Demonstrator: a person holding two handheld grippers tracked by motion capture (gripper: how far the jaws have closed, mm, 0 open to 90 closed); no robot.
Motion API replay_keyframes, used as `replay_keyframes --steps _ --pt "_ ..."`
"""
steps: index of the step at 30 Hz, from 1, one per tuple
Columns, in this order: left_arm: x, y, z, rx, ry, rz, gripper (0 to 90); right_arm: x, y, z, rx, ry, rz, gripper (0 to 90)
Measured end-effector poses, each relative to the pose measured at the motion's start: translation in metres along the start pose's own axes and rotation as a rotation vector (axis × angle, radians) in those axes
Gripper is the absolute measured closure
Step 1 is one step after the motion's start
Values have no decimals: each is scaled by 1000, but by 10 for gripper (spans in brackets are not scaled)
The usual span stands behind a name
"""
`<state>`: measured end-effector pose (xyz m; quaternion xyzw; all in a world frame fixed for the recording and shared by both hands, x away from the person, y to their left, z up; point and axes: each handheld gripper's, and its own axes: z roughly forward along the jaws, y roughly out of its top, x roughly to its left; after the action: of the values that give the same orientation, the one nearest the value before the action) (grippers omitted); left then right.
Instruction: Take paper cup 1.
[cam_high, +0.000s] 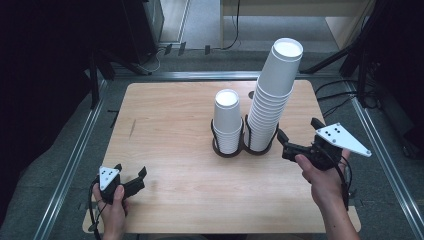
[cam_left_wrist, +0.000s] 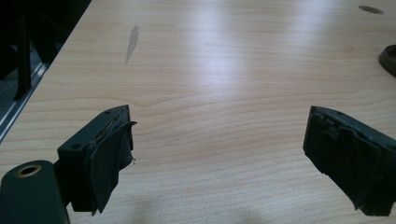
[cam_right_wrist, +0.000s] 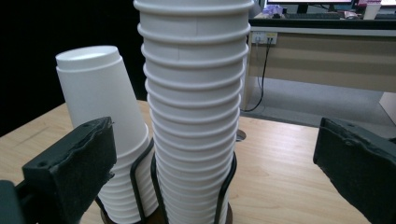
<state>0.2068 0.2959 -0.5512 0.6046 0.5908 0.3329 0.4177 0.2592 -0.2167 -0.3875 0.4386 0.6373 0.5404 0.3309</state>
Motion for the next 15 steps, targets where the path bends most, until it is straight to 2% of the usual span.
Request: replay_keyframes --steps 3,6,9,15 --pt "-2 2 0 1 6 14 84 1 6 1 -10 3 4 0" --pt "-12 8 -2 -13 12 42 84 4 12 2 -27 16 25 2" --pt "-24 17 -5 -38 -10 52 84 7 17 5 -43 17 24 5" --pt "-59 35 -8 -72 -98 97 84 11 30 9 -88 34 33 8"
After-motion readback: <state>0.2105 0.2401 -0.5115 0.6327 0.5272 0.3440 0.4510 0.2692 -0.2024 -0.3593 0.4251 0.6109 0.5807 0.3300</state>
